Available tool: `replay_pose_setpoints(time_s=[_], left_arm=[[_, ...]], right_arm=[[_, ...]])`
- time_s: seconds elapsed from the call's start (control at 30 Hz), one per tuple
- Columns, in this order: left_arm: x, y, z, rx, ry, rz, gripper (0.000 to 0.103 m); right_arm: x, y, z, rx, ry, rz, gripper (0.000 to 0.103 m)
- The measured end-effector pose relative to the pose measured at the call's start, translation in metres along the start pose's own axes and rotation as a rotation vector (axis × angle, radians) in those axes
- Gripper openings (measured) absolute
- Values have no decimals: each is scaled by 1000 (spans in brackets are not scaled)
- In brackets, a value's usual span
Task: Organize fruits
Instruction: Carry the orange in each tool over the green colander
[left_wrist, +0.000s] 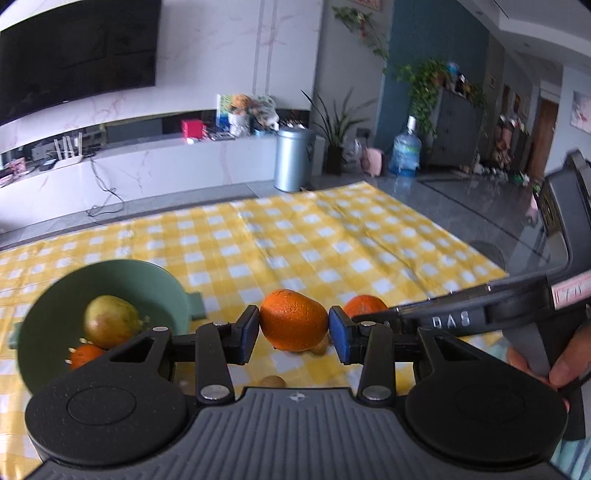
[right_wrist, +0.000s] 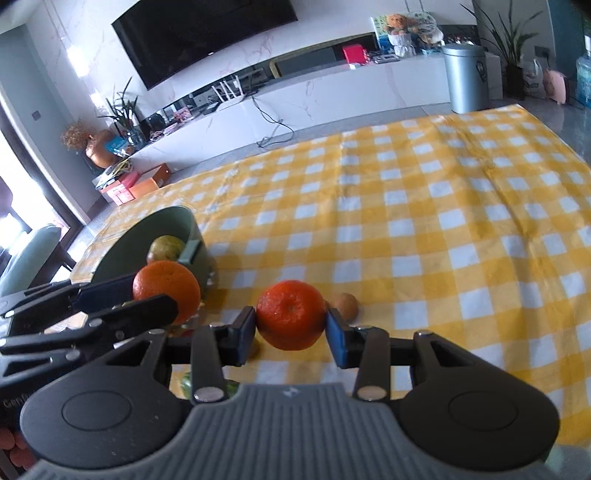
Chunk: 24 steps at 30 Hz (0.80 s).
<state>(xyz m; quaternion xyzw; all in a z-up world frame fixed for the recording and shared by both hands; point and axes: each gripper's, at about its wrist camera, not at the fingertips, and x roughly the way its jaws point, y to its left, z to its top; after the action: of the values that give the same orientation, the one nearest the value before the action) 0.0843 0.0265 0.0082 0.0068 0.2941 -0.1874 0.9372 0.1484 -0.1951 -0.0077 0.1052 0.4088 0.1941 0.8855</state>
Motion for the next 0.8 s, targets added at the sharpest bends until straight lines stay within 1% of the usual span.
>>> replay_pose_setpoints(time_s=[0.13,0.23,0.3,0.43,0.6,0.8], left_arm=[[-12,19,7,-54,-32,18,46],[-16,31,11,-74,-43,52,46],[-18,42,13,-100,-36,77,46],[-21,66,14,-174,-16,103,46],[-21,91,11,-227,12,144,46],[-22,117,6,-307,31,147,46]], right_arm=[[-4,22,7,-50,-19,25,39],[-4,40,16,-94,-31,47,39],[-2,53,21,-129,-35,60,39],[5,81,29,-208,-29,69,39],[21,105,38,-283,-9,80,38],[45,132,45,-380,27,95,38]])
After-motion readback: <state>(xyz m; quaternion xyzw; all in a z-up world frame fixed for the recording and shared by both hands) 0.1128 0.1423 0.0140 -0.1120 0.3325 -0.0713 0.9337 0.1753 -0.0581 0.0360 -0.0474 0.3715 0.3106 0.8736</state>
